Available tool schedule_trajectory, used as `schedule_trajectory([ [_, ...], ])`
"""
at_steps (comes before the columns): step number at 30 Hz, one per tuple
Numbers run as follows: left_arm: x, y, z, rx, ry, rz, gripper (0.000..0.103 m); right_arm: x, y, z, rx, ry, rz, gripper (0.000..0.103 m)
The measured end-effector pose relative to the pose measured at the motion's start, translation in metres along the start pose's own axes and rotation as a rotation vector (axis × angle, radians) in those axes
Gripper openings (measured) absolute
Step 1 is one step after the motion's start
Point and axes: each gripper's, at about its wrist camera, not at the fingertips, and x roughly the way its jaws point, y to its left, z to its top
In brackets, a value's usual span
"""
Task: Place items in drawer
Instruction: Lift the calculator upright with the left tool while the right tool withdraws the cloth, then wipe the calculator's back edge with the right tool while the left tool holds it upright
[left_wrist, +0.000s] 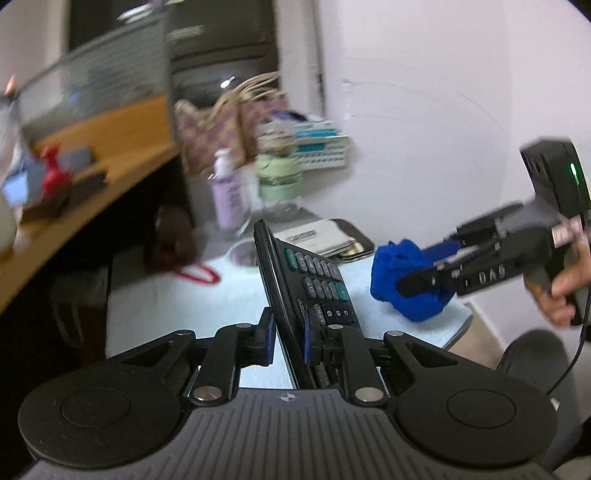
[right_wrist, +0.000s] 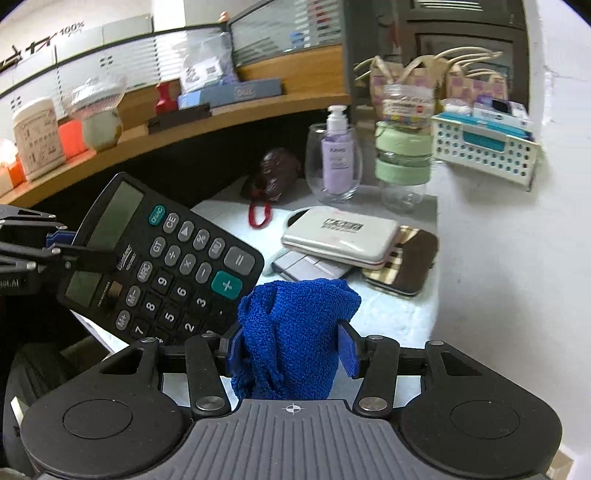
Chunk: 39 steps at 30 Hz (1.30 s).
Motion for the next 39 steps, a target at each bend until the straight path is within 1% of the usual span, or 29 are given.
schedule_trajectory([
  [3,-0.001,-0.012,-0.001,0.063,-0.023,0.019,0.018,-0.012,-0.008,0.002,0.029,-0.023,0.008,0.053],
  [9,-0.003,-0.027,-0.006,0.144,-0.057,0.019,0.017,-0.035,-0.017,0.015,0.089,-0.083,0.06,0.053],
  [14,-0.01,-0.033,-0.013,0.189,-0.088,0.007,0.016,-0.042,-0.012,0.035,0.1,-0.127,0.142,0.053],
  [18,-0.016,-0.038,-0.023,0.227,-0.111,0.009,0.016,-0.046,0.006,0.053,0.051,-0.158,0.199,0.053],
  [23,-0.019,-0.041,-0.031,0.246,-0.121,0.013,0.016,-0.047,0.032,0.073,-0.022,-0.173,0.28,0.053],
  [26,-0.022,-0.042,-0.035,0.266,-0.128,0.007,0.015,-0.046,0.044,0.081,-0.051,-0.161,0.322,0.053],
  [28,-0.024,-0.043,-0.038,0.276,-0.131,0.002,0.015,-0.041,0.05,0.084,-0.068,-0.145,0.321,0.053],
  [32,-0.025,-0.039,-0.043,0.272,-0.127,-0.009,0.015,-0.031,0.053,0.085,-0.1,-0.1,0.29,0.053],
  [36,-0.026,-0.03,-0.047,0.223,-0.114,-0.015,0.016,-0.021,0.049,0.081,-0.109,-0.06,0.247,0.053],
  [39,-0.026,-0.025,-0.05,0.193,-0.11,-0.018,0.017,-0.018,0.043,0.071,-0.106,-0.035,0.212,0.053],
])
